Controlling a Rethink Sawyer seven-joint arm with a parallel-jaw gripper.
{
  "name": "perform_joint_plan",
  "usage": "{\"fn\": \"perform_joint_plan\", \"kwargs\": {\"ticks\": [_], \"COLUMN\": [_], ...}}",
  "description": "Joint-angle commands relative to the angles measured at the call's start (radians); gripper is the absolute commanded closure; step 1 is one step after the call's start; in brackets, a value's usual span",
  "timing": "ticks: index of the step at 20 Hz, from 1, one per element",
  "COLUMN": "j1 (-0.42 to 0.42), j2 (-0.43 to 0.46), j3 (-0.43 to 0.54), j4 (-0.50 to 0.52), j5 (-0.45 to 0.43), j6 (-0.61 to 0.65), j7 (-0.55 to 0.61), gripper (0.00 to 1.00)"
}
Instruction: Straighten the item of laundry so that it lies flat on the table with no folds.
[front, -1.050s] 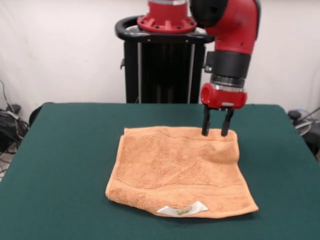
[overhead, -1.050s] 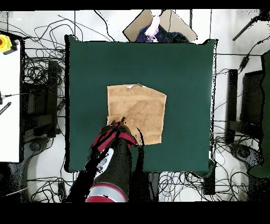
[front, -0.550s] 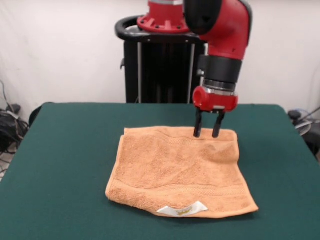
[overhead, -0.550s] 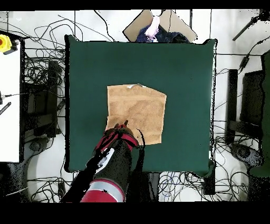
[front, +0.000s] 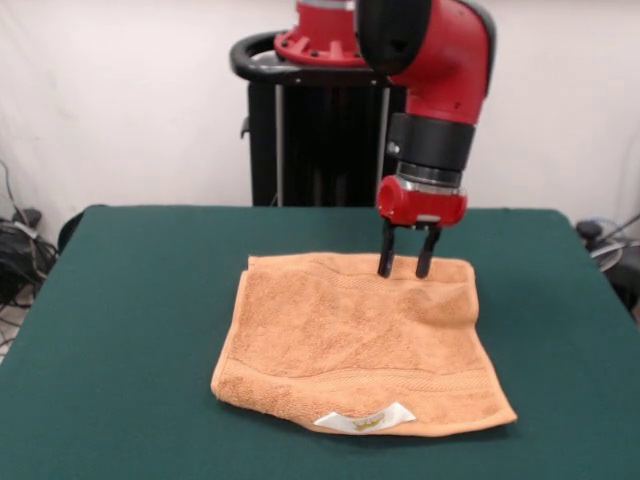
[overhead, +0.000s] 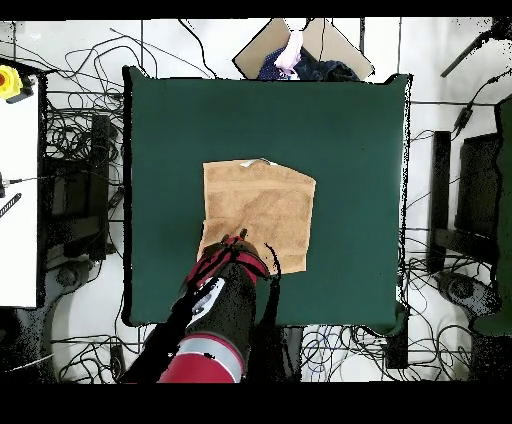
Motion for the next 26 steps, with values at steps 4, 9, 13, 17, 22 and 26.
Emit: {"fn": "perform_joint_plan", "kwargs": {"ticks": [4,9,13,17,22,26], "j1": [0.040,0.102,0.159,0.208,0.192,0.187], "j2": [0.041,0.082,0.119,0.144,0.131,0.139], "j3": [0.081,0.044,0.006,-0.021,-0.012,-0.021], "j4": [-0.007,-0.009,-0.013,-0.010,-0.015,-0.020], "j5": [0.026,0.057,0.095,0.137,0.120,0.118], "j6": [-0.039,-0.081,-0.114,-0.137,-0.126,-0.144], "j7": [0.091,0.118,0.140,0.151,0.112,0.108], "gripper": [0.00,0.00,0.00,0.00,0.00,0.00]}}
